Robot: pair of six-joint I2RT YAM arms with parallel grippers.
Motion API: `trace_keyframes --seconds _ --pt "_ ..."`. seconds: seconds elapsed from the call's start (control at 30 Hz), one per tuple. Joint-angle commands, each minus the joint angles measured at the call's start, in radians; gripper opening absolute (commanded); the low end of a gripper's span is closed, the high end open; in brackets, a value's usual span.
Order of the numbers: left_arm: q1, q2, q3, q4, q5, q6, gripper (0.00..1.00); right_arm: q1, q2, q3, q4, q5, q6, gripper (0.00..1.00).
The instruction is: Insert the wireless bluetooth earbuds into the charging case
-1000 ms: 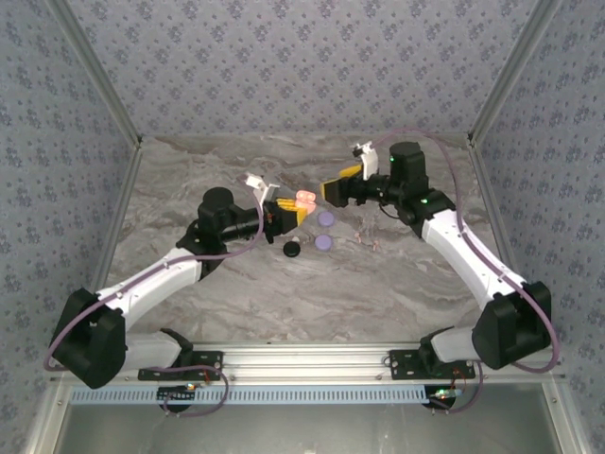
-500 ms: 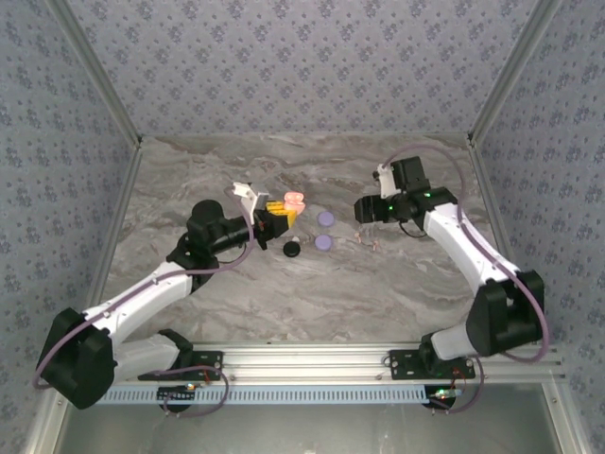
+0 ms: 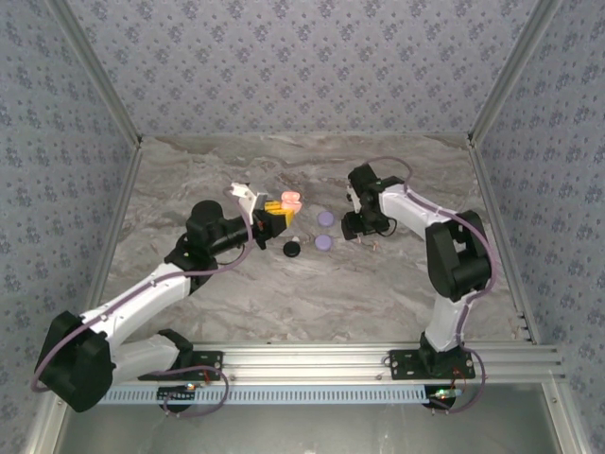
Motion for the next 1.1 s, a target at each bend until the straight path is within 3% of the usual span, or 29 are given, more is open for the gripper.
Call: trace_keyframes --seconds 0.0,0.53,0.9,1.07 --pt "-0.008 -0.036 0.006 -0.015 -0.012 0.025 0.0 0.006 0.058 0.05 -0.052 0.064 -0.007 0.63" --pt "-0.008 -0.069 -0.002 -0.049 -0.042 0.044 0.0 0.025 0.164 0.107 -0.056 0.055 -0.017 0.39" --pt "-0.008 -0.081 -0.001 -0.065 -0.053 0.05 0.0 0.024 0.159 0.08 -0.063 0.046 -0.01 0.27" --pt "-0.008 -0.087 -0.002 -0.057 -0.049 0.046 0.0 0.029 0.083 0.062 -0.02 0.049 -0.02 0.2"
